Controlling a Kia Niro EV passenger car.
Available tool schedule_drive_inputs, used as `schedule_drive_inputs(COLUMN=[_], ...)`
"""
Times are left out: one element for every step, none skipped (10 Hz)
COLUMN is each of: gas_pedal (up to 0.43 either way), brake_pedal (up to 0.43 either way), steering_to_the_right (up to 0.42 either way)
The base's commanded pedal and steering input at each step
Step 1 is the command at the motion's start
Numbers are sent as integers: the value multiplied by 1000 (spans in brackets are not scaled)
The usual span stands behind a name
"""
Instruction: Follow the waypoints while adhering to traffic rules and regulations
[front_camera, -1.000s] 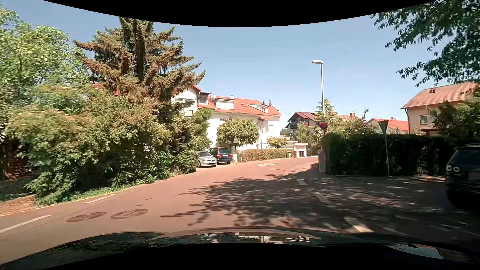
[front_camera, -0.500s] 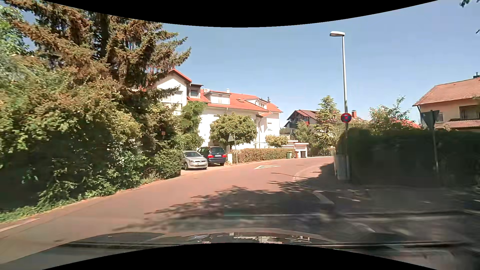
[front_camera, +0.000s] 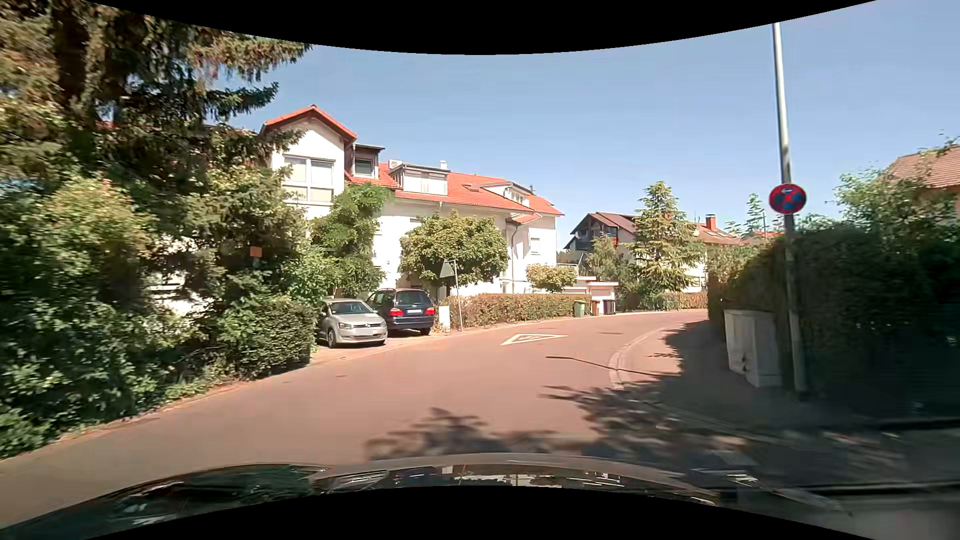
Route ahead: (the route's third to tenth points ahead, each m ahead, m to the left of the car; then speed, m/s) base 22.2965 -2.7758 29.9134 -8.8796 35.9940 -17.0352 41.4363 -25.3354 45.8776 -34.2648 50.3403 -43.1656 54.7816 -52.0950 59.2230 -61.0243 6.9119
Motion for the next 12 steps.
schedule_drive_inputs(gas_pedal=[110,110,110,110,110,110,110,110,98,98,98,98], brake_pedal=[0,0,0,0,0,0,0,0,0,0,0,0], steering_to_the_right=[53,65,78,89,96,102,106,108,110,112,114,117])
